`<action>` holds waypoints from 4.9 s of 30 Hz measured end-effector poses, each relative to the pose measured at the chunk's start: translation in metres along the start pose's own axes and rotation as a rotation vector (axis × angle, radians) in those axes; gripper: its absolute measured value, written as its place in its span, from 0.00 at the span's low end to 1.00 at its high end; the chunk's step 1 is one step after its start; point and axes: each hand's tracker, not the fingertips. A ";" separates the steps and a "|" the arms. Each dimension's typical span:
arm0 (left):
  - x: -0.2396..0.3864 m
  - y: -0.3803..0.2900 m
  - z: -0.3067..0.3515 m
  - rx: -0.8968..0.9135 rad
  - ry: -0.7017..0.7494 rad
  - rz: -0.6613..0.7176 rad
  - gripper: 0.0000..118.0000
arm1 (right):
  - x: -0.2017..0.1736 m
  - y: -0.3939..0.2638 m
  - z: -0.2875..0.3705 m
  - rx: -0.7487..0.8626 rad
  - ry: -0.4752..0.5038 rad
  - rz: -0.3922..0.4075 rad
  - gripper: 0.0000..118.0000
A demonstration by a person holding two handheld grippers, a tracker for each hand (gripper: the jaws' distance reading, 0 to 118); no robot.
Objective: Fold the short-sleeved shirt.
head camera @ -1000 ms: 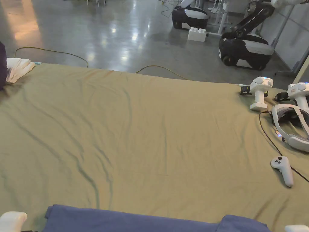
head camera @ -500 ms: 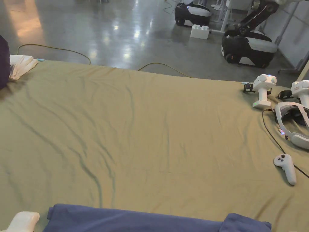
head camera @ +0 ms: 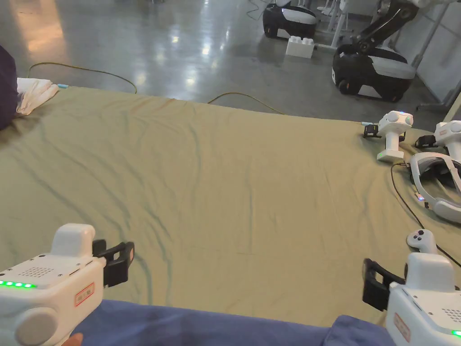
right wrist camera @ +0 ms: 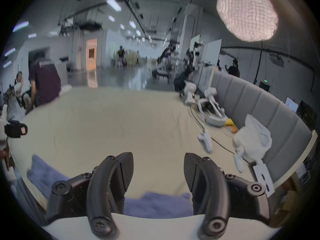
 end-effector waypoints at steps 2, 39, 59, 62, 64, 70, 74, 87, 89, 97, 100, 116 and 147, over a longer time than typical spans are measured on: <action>0.012 0.010 0.002 0.084 0.004 -0.007 0.44 | -0.017 0.008 0.001 0.102 0.024 -0.033 0.55; -0.149 -0.072 -0.007 -0.425 -0.186 0.354 0.05 | -0.082 0.021 -0.018 0.214 0.094 -0.001 0.00; -0.155 -0.145 -0.045 -0.570 -0.613 0.765 0.46 | -0.101 0.005 -0.024 0.118 0.138 0.053 0.00; -0.164 -0.143 -0.057 -0.582 -0.586 0.747 0.29 | -0.103 0.000 -0.026 0.104 0.145 0.046 0.00; -0.157 -0.144 -0.061 -0.616 -0.506 0.685 0.12 | -0.103 -0.001 -0.027 0.097 0.151 0.043 0.00; -0.151 -0.134 -0.054 -0.574 -0.474 0.674 0.06 | -0.102 -0.001 -0.030 0.088 0.164 0.039 0.00; -0.143 -0.115 -0.037 -0.550 -0.439 0.633 0.06 | -0.096 0.002 -0.033 0.087 0.167 0.040 0.00; -0.165 -0.035 0.021 -0.470 -0.273 0.420 0.06 | -0.079 0.006 -0.038 0.093 0.160 0.026 0.00; -0.176 -0.028 0.031 -0.468 -0.218 0.417 0.06 | -0.077 0.005 -0.039 0.093 0.161 0.023 0.00; -0.154 -0.015 0.057 -0.477 -0.119 0.361 0.06 | -0.076 0.002 -0.041 0.087 0.167 -0.004 0.00; -0.119 -0.013 0.062 -0.453 -0.241 0.392 0.06 | -0.076 0.000 -0.042 0.079 0.170 -0.010 0.00; 0.071 -0.056 -0.037 -0.713 -0.421 0.082 0.06 | -0.063 -0.017 -0.037 0.031 0.146 -0.026 0.00; 0.070 -0.041 -0.048 -0.655 -0.339 0.160 0.19 | -0.034 -0.013 -0.014 0.044 0.099 -0.051 0.00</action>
